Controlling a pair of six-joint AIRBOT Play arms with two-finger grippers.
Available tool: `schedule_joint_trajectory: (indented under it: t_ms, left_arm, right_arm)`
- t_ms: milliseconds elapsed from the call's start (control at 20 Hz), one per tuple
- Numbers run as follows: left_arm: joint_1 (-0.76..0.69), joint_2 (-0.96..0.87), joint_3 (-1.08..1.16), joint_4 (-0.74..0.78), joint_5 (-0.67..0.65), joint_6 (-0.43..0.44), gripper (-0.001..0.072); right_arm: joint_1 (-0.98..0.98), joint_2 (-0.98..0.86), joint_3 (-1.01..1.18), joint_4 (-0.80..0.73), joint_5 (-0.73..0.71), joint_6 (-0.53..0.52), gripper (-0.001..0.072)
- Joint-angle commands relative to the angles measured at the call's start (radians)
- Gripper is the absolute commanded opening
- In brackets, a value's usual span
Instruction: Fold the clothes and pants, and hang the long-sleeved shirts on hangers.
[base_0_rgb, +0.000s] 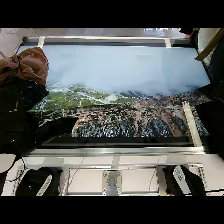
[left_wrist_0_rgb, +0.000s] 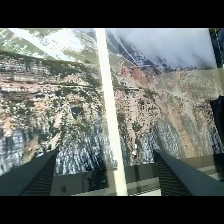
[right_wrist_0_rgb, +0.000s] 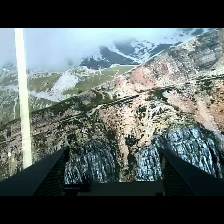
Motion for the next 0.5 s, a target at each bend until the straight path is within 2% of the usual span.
schedule_joint_trajectory:
  t_ms: [0, 350, 450]
  left_arm:
    - [0.001, 0.0, -0.002, 0.0, 0.0, 0.0, 0.0697]
    - [0.001, 0.0, -0.002, 0.0, -0.002, 0.0, 0.0697]
    - [0.001, -0.004, -0.003, 0.002, 0.055, 0.0, 0.0696]
  right_arm:
    - [0.001, 0.001, 0.0, 0.0, 0.001, 0.0, 0.0626]
    - [0.001, 0.0, 0.003, 0.0, 0.0, 0.0, 0.0626]
    - [0.001, 0.0, 0.003, 0.0, 0.0, 0.0, 0.0626]
